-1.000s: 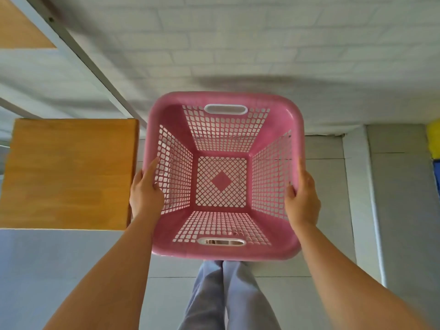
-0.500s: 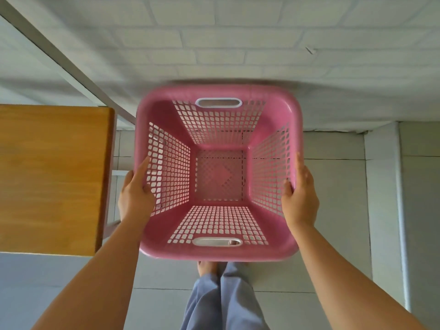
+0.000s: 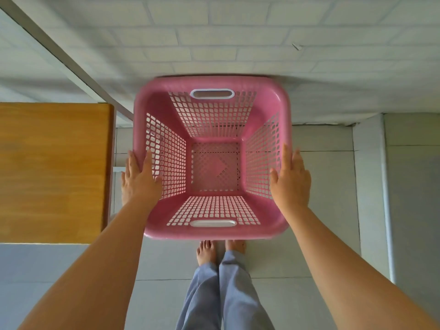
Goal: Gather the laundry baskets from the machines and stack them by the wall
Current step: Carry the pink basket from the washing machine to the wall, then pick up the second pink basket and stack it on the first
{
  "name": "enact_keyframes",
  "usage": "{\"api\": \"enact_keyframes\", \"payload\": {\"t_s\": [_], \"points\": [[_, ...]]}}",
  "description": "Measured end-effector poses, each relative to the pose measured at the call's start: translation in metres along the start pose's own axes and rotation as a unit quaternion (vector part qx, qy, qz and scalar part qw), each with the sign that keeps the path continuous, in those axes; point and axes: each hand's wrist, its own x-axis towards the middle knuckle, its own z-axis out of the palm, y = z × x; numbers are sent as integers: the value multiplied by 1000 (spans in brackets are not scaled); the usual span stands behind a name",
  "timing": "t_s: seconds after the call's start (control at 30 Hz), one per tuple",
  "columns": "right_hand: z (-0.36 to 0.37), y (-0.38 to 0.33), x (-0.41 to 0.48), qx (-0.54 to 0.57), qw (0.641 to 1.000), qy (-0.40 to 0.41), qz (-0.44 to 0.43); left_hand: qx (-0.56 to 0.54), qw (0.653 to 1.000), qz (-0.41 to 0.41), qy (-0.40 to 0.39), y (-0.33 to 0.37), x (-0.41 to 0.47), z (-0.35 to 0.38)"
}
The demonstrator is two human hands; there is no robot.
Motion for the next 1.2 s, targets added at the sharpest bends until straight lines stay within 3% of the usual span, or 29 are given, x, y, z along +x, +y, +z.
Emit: {"api": "enact_keyframes", "payload": {"t_s": [0.23,0.6,0.9,1.2], "points": [[-44,-10,-68,3,998,-59,-11,38,994,103,-5,20,-55,-27],[-120,23,-210,81,992,-38,85,83,963,255,-9,68,-173,-90],[-161,111,-329,144,967,24,209,154,896,415,-35,134,-286,-75],[-160,224,-517,171,928,81,320,171,816,551,-43,188,-480,-17]]}}
